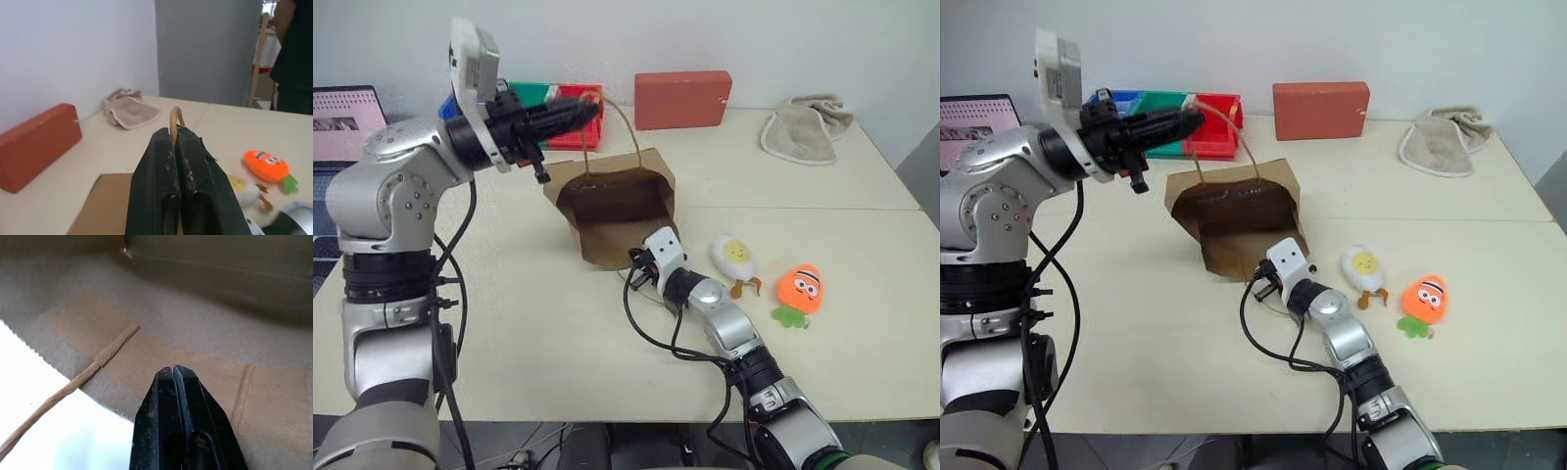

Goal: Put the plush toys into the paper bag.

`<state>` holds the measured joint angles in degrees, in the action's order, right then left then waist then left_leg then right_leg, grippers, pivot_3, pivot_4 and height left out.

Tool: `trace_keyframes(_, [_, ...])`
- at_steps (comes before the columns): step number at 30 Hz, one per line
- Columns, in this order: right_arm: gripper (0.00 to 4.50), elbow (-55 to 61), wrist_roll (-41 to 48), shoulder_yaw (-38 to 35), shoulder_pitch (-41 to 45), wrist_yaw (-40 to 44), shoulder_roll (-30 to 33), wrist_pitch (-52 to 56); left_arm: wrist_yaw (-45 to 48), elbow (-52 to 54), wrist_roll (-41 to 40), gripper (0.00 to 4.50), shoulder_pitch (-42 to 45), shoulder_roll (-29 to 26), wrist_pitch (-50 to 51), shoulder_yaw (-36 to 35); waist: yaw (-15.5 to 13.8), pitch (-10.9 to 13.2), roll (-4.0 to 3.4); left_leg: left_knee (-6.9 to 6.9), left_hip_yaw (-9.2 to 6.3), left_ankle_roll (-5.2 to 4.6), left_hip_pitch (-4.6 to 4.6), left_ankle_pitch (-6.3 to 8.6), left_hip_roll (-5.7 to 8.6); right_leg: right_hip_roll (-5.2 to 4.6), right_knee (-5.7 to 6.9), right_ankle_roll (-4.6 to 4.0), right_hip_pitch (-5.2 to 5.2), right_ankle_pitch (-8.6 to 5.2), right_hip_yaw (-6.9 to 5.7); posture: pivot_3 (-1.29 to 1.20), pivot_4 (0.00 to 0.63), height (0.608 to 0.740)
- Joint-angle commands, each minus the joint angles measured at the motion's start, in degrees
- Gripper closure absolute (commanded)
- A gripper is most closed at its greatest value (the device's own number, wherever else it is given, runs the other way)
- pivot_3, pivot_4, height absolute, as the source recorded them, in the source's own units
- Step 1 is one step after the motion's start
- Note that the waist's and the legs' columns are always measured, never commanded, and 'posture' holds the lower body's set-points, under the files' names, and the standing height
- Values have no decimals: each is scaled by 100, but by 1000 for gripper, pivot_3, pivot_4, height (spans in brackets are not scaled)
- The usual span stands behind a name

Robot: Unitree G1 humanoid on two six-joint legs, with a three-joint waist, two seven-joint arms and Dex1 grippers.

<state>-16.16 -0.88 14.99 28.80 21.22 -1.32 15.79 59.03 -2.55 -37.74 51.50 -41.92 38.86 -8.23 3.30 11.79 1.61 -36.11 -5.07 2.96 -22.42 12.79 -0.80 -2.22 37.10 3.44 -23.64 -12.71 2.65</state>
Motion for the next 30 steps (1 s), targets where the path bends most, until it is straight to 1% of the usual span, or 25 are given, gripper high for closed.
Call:
trace_keyframes(1, [4483,272,81,-65,89,-8,-67,105,114,495,-132,4500,-245,-194,93,-116,-4,0,0,0,1,0,0,0,0,0,-1,0,0,0,1,0,150,740])
trace_keyframes(5, [4483,453,-2,-20,93,20,-2,-77,-41,736,-323,4500,-398,-102,270,-205,-16,0,1,-2,-2,0,-3,0,0,0,0,0,0,0,-1,0,150,740])
trace_keyframes(8, [4483,804,21,29,83,210,122,-352,7,896,-366,4500,-574,-135,328,-142,-5,0,1,-1,-1,0,-5,0,0,0,-1,0,-3,0,0,0,150,740])
trace_keyframes(10, [4483,1062,40,58,72,369,254,-310,51,996,-361,4500,-688,-165,332,-88,-1,0,0,2,0,0,-6,0,0,0,0,0,-8,0,0,0,150,740])
trace_keyframes(19, [4483,2387,652,-153,53,1048,771,714,30,1260,-344,4500,-980,-10,330,96,-11,0,0,1,-1,0,-9,0,-1,1,1,0,-9,0,-1,0,150,740])
trace_keyframes(24, [4483,3122,1091,-218,155,1680,1468,1388,6,1305,-284,4500,-1116,58,260,167,-13,0,0,-1,0,0,-13,0,-1,1,-1,0,-10,0,0,0,150,740])
trace_keyframes(26, [4483,3480,1398,-338,140,2072,1902,1659,4,1301,-253,4500,-1164,89,217,196,-14,0,0,0,0,0,-12,0,-1,1,-1,0,-10,-1,-1,0,150,740])
trace_keyframes(29, [4483,3871,1884,-725,47,2657,2701,1950,12,1262,-217,4500,-1206,124,156,234,-36,1,0,-2,-1,0,-17,0,0,0,-5,0,-10,-1,-3,0,150,740])
trace_keyframes(30, [4320,3936,1942,-803,1,2788,2957,1944,21,1256,-195,4500,-1226,126,125,245,-38,0,1,-2,-1,0,-18,0,1,-1,-6,0,-10,-1,-2,0,150,740])
